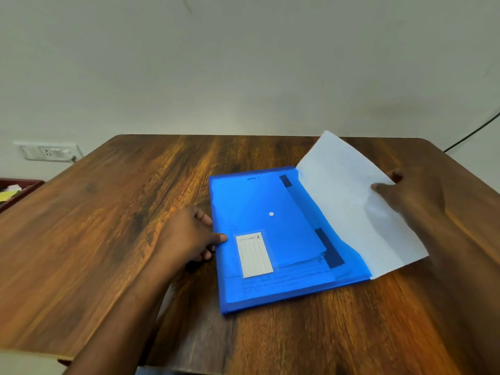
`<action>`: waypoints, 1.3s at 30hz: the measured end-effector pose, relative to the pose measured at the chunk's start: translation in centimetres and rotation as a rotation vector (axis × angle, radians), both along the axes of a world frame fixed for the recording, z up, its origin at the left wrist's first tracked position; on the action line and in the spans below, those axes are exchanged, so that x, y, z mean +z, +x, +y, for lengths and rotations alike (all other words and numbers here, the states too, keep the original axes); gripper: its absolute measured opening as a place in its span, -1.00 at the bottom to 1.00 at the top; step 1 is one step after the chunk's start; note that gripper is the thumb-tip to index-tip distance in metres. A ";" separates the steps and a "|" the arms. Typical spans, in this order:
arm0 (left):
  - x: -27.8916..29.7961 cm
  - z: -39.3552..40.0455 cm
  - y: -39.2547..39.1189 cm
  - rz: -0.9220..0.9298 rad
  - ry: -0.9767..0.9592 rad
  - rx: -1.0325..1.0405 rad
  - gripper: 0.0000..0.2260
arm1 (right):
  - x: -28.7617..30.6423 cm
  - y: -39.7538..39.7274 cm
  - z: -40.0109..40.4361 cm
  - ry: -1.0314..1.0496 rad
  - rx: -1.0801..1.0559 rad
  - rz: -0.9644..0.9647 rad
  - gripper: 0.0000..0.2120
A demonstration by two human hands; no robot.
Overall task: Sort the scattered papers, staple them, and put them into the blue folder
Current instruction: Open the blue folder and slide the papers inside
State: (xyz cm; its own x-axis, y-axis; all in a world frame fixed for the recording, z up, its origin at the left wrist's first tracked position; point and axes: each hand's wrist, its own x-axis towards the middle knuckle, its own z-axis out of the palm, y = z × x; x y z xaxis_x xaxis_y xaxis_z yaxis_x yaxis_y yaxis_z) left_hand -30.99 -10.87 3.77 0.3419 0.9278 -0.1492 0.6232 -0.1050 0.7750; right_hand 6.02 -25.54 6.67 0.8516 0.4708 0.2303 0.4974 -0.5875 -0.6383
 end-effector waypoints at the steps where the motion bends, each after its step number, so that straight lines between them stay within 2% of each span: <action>1: -0.1 -0.3 0.0 -0.030 -0.018 0.003 -0.63 | 0.4 -0.5 0.2 0.017 0.040 -0.061 -0.82; 4: -0.6 -1.3 0.3 -0.100 -0.072 -0.032 -0.66 | 1.0 -1.1 0.9 0.047 0.128 -0.274 -0.84; 7: -0.7 -2.5 0.6 -0.079 -0.126 -0.150 -0.78 | 1.3 -2.1 1.6 0.073 0.178 -0.480 -0.83; 12: -0.2 -4.7 1.8 0.002 -0.159 -0.301 -0.90 | 1.3 -3.9 2.7 0.208 0.328 -0.665 -0.94; 20: -0.9 -7.6 4.2 -0.027 -0.201 -0.520 -0.93 | -0.6 -5.8 3.9 0.177 0.504 -0.684 -0.89; 24: 0.7 -6.0 3.8 -0.015 -0.173 -0.644 -0.82 | -1.9 -6.6 3.4 0.150 0.565 -0.696 -0.85; 25: 1.0 -4.8 3.4 0.003 -0.070 -0.601 -0.78 | -2.3 -6.8 3.2 0.151 0.577 -0.678 -0.83; 27: 1.2 -1.7 2.4 0.084 0.269 -0.353 -0.70 | -2.8 -7.0 2.8 0.153 0.585 -0.643 -0.83; 29: 0.9 1.2 1.0 0.247 0.497 -0.123 -0.53 | -3.0 -7.3 2.6 0.168 0.588 -0.625 -0.83; 31: 0.1 3.2 0.1 0.417 0.493 -0.082 -0.35 | -3.0 -7.5 2.5 0.184 0.585 -0.616 -0.83; 32: -0.3 3.7 -0.2 0.434 0.463 -0.095 -0.32 | -3.1 -7.6 2.5 0.183 0.581 -0.612 -0.83; 35: -1.1 3.4 -0.6 0.358 0.450 -0.109 -0.36 | -3.3 -7.8 2.5 0.158 0.584 -0.599 -0.83; 39: -1.1 2.5 -1.2 0.361 0.441 -0.107 -0.41 | -3.4 -8.0 2.6 0.175 0.605 -0.547 -0.82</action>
State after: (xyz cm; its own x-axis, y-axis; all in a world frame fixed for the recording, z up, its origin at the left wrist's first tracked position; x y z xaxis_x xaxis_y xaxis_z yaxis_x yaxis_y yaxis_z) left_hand -32.17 -8.42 2.72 0.4368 0.8917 0.1187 0.8080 -0.4468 0.3840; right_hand -2.02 -22.98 3.29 0.2100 0.7302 0.6502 0.9617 -0.0345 -0.2719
